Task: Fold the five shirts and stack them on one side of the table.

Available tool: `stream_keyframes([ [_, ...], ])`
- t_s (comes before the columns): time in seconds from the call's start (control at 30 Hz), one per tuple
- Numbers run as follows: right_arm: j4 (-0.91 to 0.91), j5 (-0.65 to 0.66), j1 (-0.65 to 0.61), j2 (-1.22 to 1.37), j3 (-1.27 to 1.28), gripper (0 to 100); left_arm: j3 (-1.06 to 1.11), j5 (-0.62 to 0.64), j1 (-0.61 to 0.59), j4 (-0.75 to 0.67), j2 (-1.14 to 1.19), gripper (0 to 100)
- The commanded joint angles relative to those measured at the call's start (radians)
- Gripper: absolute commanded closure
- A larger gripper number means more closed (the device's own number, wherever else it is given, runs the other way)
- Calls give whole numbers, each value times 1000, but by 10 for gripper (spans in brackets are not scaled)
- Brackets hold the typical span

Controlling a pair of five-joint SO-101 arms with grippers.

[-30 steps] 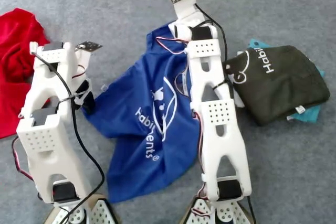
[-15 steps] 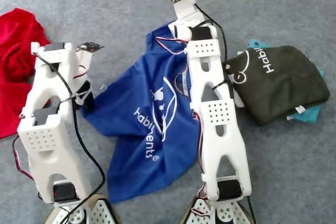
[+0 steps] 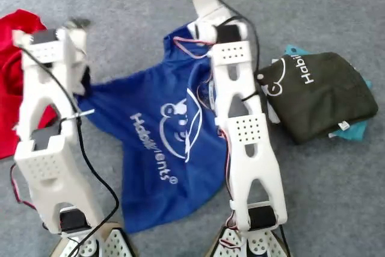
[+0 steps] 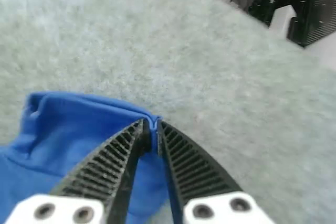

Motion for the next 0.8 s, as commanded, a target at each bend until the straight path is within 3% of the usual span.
stream_keyframes([
  [0.0, 127, -29, 8, -176, -87, 984, -139, 81, 5, 51, -189, 973],
  [0.23, 281, -12, 8, -479, -90, 984, -246, 207, 38, 123, -483, 973],
  [0.47, 330, -14, 5, -891, -88, 984, -326, 221, 30, 178, -806, 973],
  [0.77, 222, -17, 3, -1250, -87, 984, -111, 258, -2, 180, -1224, 973],
])
